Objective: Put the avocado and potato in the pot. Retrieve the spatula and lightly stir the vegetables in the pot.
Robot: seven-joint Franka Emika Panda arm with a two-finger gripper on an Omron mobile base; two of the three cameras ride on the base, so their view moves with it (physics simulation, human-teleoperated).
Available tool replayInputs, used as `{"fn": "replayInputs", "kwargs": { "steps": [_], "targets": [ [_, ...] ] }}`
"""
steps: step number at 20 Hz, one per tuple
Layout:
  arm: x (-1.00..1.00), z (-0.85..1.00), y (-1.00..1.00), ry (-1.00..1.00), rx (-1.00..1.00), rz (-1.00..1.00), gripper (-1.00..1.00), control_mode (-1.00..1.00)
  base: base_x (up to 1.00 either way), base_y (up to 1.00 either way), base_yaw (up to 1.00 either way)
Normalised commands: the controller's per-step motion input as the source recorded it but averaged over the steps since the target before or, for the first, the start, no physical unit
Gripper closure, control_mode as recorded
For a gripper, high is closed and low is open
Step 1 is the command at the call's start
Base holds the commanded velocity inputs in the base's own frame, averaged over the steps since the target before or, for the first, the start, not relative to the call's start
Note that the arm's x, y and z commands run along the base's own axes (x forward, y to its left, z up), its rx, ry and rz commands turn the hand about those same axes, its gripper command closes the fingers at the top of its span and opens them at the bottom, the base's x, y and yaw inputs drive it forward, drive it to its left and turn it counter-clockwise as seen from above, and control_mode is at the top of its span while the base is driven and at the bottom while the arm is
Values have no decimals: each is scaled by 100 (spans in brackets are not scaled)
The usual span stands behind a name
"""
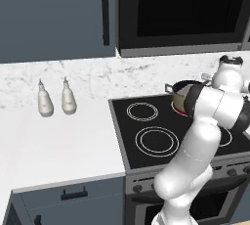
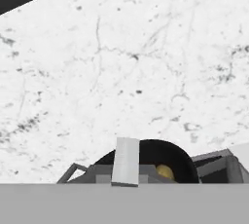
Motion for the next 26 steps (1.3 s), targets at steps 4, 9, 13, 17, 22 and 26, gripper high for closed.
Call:
{"fn": "replayInputs", "kwargs": {
  "steps": [4,9,13,17,22,26],
  "targets": [
    [-6,-64,-30,0,-30,25,100,-100,0,0,0],
    [-19,-22,-5,0,-33,20,100,-100,0,0,0],
    [40,-2,12,-1,-22,15,100,-100,0,0,0],
    [68,-19,34,0,-16,16,100,-100,0,0,0],
    [50,-22,39,-2,-11,17,100,-100,0,0,0],
    [6,6,3,-7,-10,10,100,-100,0,0,0]
  ]
}}
